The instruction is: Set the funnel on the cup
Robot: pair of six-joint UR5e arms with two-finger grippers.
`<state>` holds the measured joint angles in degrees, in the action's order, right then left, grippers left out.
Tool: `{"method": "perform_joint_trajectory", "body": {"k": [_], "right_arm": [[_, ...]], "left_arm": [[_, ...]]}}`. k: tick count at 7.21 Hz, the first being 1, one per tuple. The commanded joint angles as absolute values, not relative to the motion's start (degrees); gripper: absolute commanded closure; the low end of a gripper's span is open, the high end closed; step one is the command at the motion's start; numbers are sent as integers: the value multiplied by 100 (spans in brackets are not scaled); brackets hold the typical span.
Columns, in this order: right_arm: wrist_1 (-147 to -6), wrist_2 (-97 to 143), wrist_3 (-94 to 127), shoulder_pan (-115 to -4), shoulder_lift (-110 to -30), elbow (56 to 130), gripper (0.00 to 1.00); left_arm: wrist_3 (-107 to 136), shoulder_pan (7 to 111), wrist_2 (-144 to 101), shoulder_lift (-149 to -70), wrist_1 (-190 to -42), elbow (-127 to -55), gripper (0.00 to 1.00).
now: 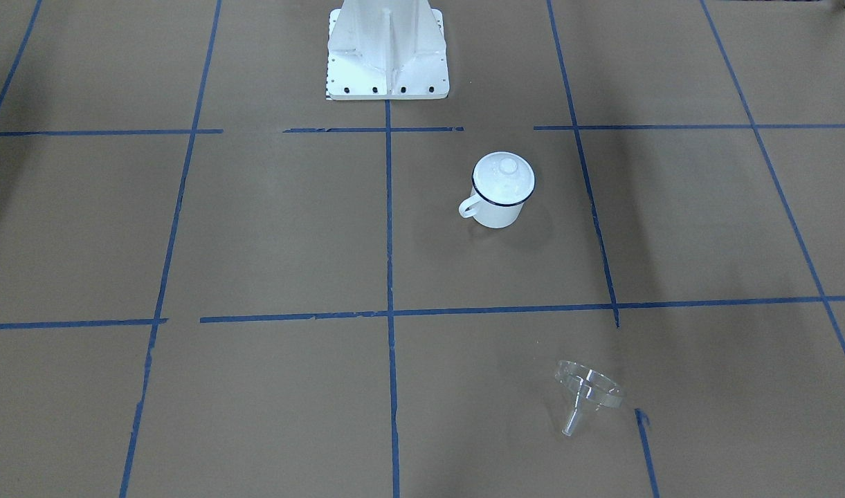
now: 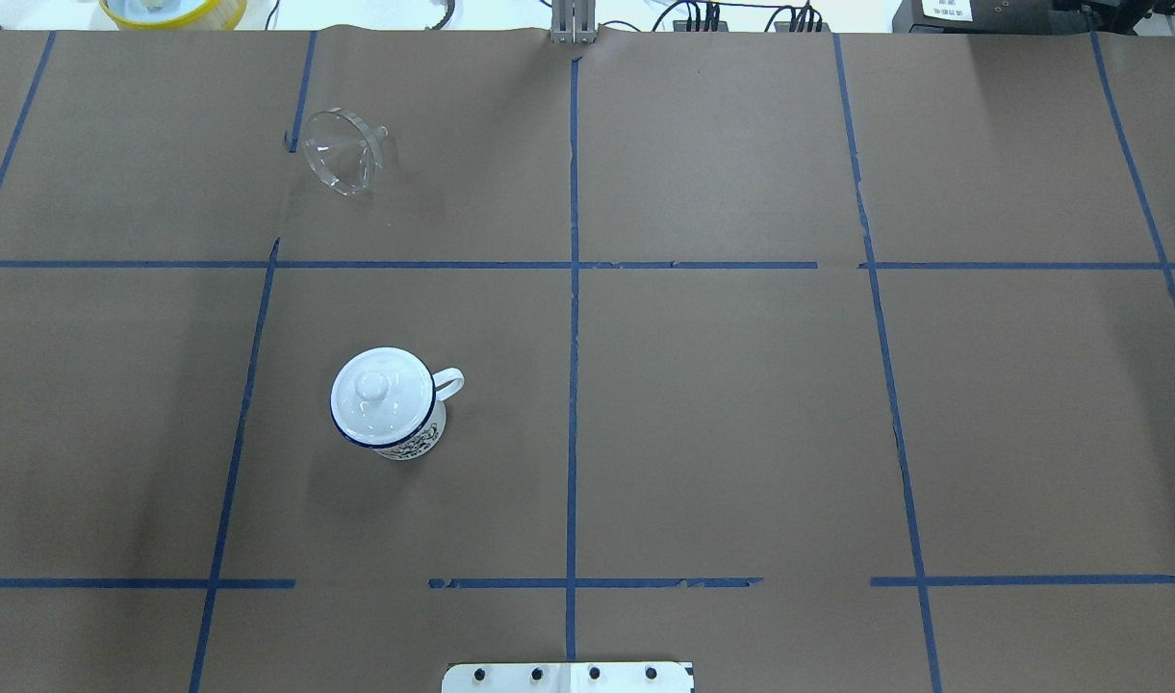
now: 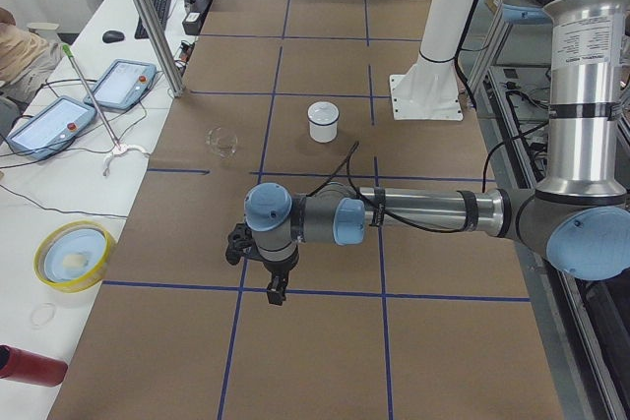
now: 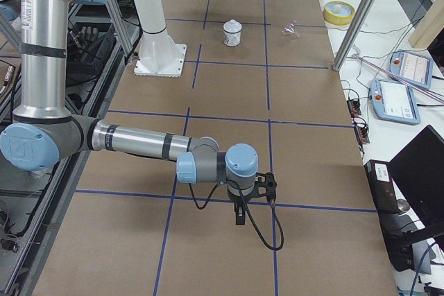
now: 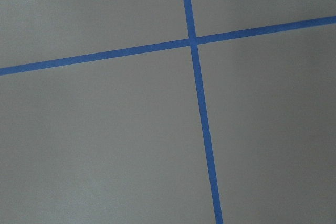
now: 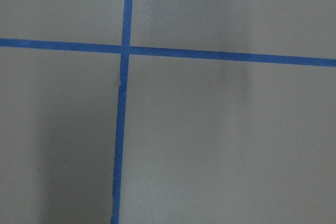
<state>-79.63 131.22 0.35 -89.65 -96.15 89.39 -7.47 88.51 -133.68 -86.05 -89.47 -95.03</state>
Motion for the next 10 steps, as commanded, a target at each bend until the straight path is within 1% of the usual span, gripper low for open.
{"method": "perform_joint_trajectory", "body": {"k": [1,3,5,6,7,8,9,10], "right_arm": [[-7963,13122,35,-8965,-9615,8938,0],[-7963,13122,35,-8965,-9615,8947,0],[-7963,13122,35,-8965,-9615,8938,0],[-7963,13122,35,-8965,-9615,8938,0],[-7963,13122,35,-8965,-9615,8947,0],[-7963,13122,35,-8965,-9615,8939,0],[-7963,13122,35,-8965,-9615,8938,0],[-7963,13122,35,-8965,-9615,8938,0]], "left_arm": [[-756,8859,-13368,-8604,-8956,-9553,0],[-738,8842,-13359,-8631,-8956,-9650,0],[-738,8790,-13368,-8736,-8956,-10245,0],[-738,8780,-13377,-8919,-8956,-10622,0],[-730,8711,-13368,-9112,-9095,-10800,0],[-425,8710,-13281,-9462,-9401,-10654,0],[292,8727,-13254,-9649,-9778,-10496,0],[690,8728,-13324,-9546,-10417,-10372,0]]}}
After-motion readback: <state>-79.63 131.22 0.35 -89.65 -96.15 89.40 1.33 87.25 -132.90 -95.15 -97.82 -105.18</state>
